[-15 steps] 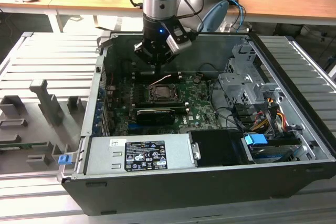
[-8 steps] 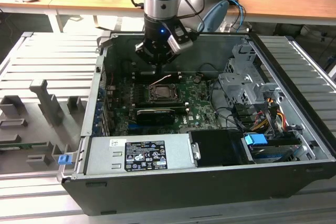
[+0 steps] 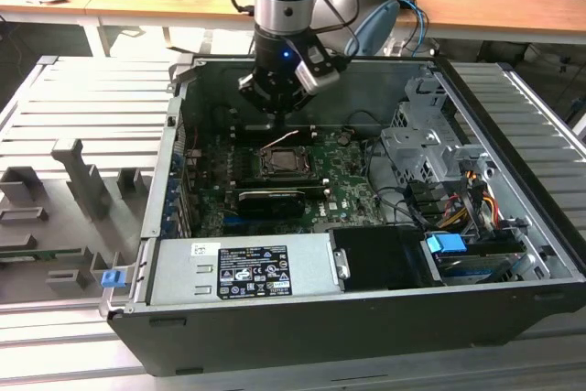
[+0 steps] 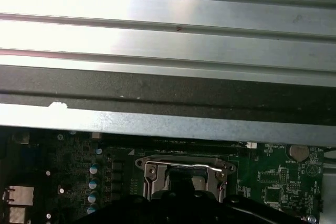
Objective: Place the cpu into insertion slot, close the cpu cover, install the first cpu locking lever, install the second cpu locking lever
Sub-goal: 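Install the first cpu locking lever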
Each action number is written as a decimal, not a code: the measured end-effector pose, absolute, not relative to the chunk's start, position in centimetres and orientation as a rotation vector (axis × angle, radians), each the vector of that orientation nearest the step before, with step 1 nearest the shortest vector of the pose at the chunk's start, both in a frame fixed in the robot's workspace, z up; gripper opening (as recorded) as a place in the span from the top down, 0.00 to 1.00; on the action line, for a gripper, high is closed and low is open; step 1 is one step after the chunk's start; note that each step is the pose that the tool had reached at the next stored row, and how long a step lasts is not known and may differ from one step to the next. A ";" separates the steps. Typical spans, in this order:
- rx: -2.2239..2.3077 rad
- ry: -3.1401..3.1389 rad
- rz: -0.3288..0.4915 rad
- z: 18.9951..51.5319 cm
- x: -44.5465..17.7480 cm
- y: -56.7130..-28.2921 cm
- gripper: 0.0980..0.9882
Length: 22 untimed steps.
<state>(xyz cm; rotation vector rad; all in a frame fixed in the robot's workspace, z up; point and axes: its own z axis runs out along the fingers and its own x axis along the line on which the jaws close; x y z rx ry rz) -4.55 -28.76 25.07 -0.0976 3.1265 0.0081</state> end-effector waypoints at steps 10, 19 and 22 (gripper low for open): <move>-0.097 3.126 0.009 24.9 -3.8 -28.8 0.99; -0.100 3.123 0.094 23.4 -3.8 -29.2 0.99; -0.101 3.123 0.099 23.2 -3.8 -29.0 0.99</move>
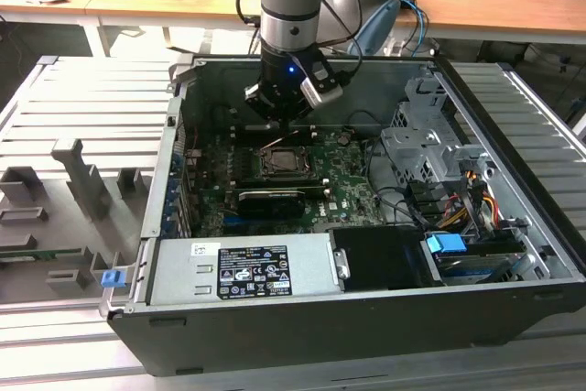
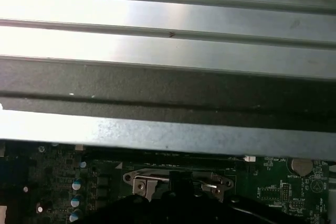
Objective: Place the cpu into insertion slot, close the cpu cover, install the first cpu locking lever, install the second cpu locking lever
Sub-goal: 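Install the first cpu locking lever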
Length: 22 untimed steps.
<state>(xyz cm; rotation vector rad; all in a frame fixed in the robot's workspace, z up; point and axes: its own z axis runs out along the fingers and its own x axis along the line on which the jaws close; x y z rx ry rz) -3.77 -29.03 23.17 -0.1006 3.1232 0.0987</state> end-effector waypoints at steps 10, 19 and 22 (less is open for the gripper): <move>-0.101 3.123 0.100 22.2 -3.4 -28.3 0.99; -0.101 3.123 0.100 21.2 -2.2 -28.1 0.99; -0.101 3.123 0.100 20.9 -2.1 -28.1 0.99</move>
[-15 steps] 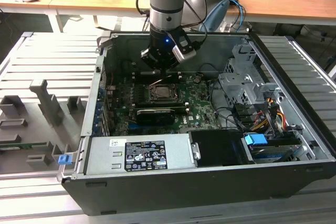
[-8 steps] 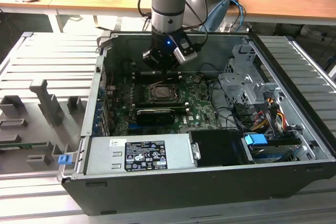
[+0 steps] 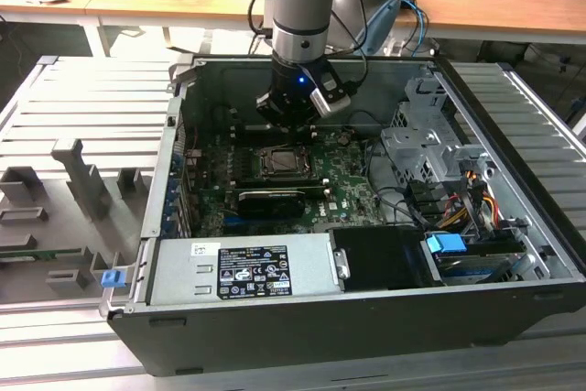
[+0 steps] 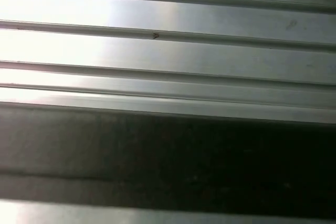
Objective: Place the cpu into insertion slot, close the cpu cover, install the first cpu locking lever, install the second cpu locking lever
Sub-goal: 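Install the first cpu locking lever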
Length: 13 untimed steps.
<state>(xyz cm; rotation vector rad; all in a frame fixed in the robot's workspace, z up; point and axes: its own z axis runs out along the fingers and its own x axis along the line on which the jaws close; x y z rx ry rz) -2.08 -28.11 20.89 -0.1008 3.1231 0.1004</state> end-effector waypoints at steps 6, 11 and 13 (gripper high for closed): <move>-0.101 3.124 0.097 20.3 -2.0 -28.1 0.99; -0.101 3.123 0.098 20.3 -2.0 -28.1 0.99; -0.101 3.123 0.098 20.4 -2.0 -28.1 0.99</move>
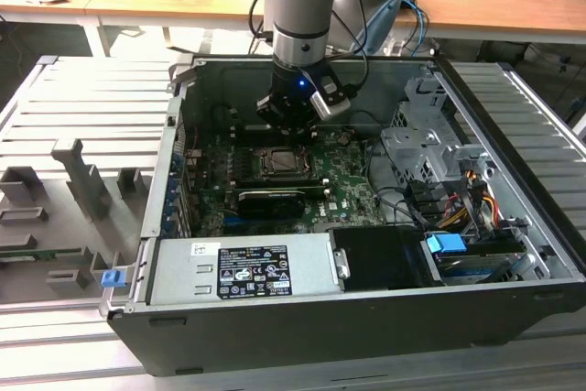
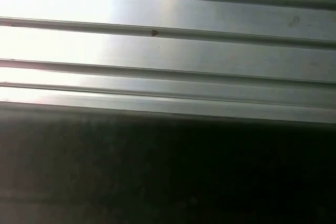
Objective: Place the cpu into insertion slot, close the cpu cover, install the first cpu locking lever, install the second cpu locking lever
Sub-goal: 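Install the first cpu locking lever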
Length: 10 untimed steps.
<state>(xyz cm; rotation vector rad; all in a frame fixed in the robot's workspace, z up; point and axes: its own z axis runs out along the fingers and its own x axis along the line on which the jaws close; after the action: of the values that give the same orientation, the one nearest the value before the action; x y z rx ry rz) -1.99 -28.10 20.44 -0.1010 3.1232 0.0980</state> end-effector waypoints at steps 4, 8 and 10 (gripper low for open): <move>-0.101 3.124 0.090 20.5 -2.0 -28.1 0.99; -0.101 3.124 0.086 20.5 -2.0 -28.1 0.99; -0.101 3.124 0.081 20.5 -2.0 -28.1 0.99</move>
<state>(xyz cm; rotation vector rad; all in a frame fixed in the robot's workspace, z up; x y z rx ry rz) -1.97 -28.10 20.48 -0.1009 3.1240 0.0805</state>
